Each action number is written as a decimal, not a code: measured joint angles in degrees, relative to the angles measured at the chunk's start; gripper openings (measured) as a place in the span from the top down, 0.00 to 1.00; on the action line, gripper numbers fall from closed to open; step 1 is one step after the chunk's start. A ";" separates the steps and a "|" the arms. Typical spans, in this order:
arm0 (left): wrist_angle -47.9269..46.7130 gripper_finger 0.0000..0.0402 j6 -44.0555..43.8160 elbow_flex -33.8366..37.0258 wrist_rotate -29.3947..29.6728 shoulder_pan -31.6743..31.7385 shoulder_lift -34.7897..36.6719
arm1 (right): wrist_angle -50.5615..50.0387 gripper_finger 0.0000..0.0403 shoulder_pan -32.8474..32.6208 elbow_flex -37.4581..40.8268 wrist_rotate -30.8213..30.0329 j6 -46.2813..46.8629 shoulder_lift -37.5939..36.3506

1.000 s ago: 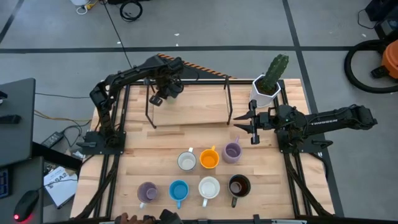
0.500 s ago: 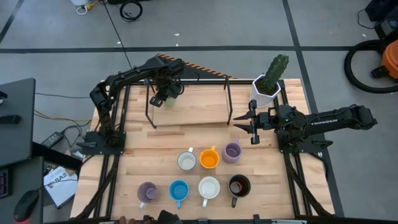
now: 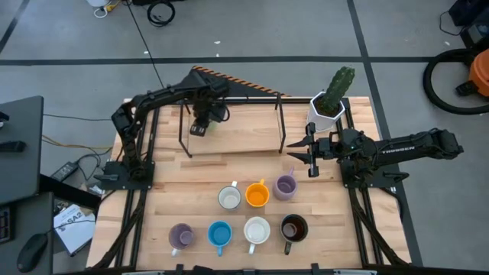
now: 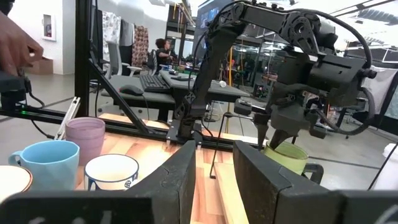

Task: Place coffee mugs
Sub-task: Put the light green mug on the shelf, then put the blue patterned mug on the shelf

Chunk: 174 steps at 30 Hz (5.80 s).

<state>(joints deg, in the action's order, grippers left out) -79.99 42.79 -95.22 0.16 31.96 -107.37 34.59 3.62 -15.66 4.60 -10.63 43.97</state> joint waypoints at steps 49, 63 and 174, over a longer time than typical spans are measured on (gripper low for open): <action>5.90 0.62 -57.03 -7.69 5.13 -0.15 -5.14 | 0.02 0.72 0.00 0.00 0.02 -0.02 0.00; 4.60 0.79 -55.41 -7.69 5.14 -0.14 -5.18 | 0.00 0.72 -0.02 0.00 0.02 -0.04 0.00; -2.95 0.67 -69.45 -23.61 10.12 -45.93 -4.26 | 0.90 0.72 -0.02 0.00 0.00 -2.43 0.01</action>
<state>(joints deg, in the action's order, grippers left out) -82.95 -26.66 -118.83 10.27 -13.98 -111.63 35.48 3.60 -15.66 4.60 -13.06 43.98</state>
